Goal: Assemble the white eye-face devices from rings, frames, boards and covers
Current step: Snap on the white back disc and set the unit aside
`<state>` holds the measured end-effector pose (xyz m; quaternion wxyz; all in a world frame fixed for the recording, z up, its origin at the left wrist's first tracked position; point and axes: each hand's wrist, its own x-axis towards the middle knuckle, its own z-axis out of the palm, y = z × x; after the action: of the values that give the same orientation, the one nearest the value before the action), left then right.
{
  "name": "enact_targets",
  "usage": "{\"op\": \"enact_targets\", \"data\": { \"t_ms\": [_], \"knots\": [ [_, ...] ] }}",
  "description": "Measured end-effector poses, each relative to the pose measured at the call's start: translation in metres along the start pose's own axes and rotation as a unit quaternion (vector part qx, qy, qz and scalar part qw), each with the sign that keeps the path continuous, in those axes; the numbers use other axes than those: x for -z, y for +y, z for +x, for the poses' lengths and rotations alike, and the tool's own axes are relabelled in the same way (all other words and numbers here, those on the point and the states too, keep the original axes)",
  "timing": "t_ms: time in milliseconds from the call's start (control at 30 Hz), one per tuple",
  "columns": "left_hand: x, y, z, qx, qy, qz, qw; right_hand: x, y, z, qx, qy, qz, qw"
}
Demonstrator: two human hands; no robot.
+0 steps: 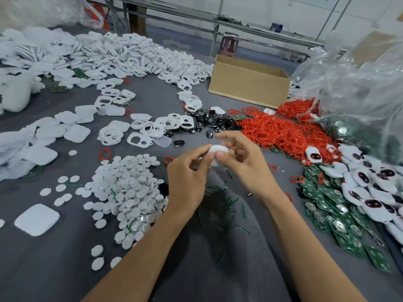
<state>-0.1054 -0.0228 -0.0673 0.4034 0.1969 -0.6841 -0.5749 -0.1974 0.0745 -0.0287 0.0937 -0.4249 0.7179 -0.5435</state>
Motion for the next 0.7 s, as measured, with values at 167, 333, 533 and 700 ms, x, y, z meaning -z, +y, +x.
{"op": "enact_targets", "data": {
  "t_ms": [167, 333, 533, 700],
  "knots": [
    [-0.002, 0.000, -0.003, 0.023, -0.053, -0.032, 0.998, 0.002, 0.001, 0.000, -0.022, 0.037, 0.110, 0.993],
    [-0.001, 0.001, -0.005, -0.004, -0.078, -0.055, 0.995, 0.012, 0.003, 0.000, -0.046, -0.005, 0.130, 0.990],
    [0.001, -0.001, -0.007, -0.077, -0.088, 0.001, 0.993, 0.014, 0.001, 0.001, -0.016, 0.004, 0.131, 0.991],
    [-0.003, 0.004, -0.005, 0.040, -0.094, -0.113, 0.988, 0.003, 0.004, 0.003, -0.091, 0.063, 0.162, 0.981]
  ]
}}
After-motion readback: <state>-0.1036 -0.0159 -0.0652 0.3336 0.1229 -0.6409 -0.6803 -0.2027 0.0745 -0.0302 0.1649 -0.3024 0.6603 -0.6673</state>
